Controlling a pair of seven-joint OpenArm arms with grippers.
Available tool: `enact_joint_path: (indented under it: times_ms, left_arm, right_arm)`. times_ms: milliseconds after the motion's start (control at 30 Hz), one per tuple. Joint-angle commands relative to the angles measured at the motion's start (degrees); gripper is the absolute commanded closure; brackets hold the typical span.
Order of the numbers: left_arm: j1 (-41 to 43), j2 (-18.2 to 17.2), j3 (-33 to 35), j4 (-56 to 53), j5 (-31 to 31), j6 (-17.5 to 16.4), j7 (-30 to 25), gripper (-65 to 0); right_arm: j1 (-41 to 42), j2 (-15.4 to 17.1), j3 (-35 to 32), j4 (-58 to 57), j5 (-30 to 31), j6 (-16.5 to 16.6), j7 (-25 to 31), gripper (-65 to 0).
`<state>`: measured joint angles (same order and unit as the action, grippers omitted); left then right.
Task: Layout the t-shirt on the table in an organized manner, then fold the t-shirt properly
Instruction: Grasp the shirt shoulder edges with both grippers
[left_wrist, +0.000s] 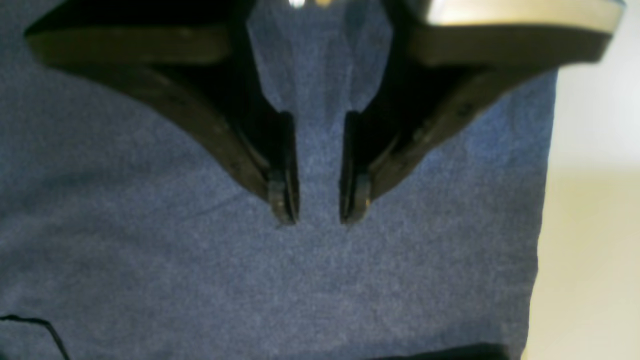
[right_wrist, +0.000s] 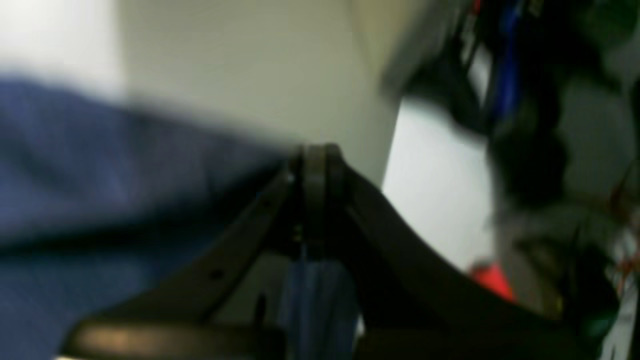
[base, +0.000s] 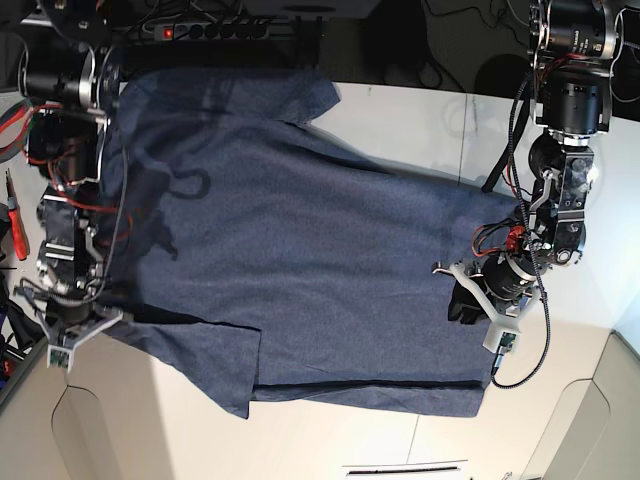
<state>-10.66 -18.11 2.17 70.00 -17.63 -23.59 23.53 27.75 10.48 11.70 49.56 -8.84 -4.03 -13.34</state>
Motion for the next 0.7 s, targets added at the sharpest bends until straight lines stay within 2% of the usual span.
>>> enact_joint_path:
  times_ms: [0, 67, 133, 200, 300, 367, 400, 467, 600, 667]
  left_arm:
    - [-1.4, -0.6, -0.3, 0.9, -0.6, 0.0, -1.4, -18.0]
    - [-1.4, -0.7, -0.3, 0.9, -0.3, 0.0, -1.5, -18.0]
    - [-1.4, -0.7, -0.3, 0.9, 1.7, 0.1, -2.0, -18.0]
    - [-1.4, -0.8, -0.3, 0.9, 4.8, 1.8, -3.9, -18.0]
    - [-1.4, -1.6, -0.3, 0.9, 7.8, 5.8, -5.1, -18.0]
    - [-1.4, -2.3, -0.3, 0.9, 8.1, 6.1, -4.9, -17.4]
    - [-1.4, -2.6, -0.3, 0.9, 8.1, 6.0, -4.4, -14.7]
    - [-1.4, -3.0, -0.3, 0.9, 8.3, 5.8, -3.6, -1.5]
    - [-1.4, -3.2, -0.3, 0.9, 9.8, 5.8, -3.6, 0.0]
    - [-1.4, -3.5, -0.3, 0.9, 9.8, 5.8, -2.6, 0.0]
  right_arm:
    - [1.5, 0.3, 0.1, 0.9, 0.6, 0.7, 0.5, 0.0]
    - [2.3, 0.2, 0.1, 1.0, 1.4, 3.2, 0.5, 0.0]
    - [2.3, 0.1, 0.1, 1.5, 1.4, 9.0, 0.2, 0.0]
    - [1.9, 0.1, 0.1, 2.5, 1.6, 13.8, -1.3, 0.0]
    - [0.2, 0.1, 0.1, 5.2, 6.1, 18.0, -3.5, 0.0]
    - [-2.0, 0.1, 0.1, 7.7, 10.3, 21.1, -4.0, 0.0]
    - [-3.3, 0.0, 0.1, 9.0, 12.0, 22.7, -4.3, 0.0]
    - [-6.1, -0.4, 0.1, 12.2, 14.6, 25.3, -5.5, 0.0]
    - [-11.8, -1.0, -0.4, 18.4, 19.4, 31.5, -9.8, 0.0]
    - [-14.5, -1.0, -0.8, 20.4, 21.7, 32.0, -11.8, 0.0]
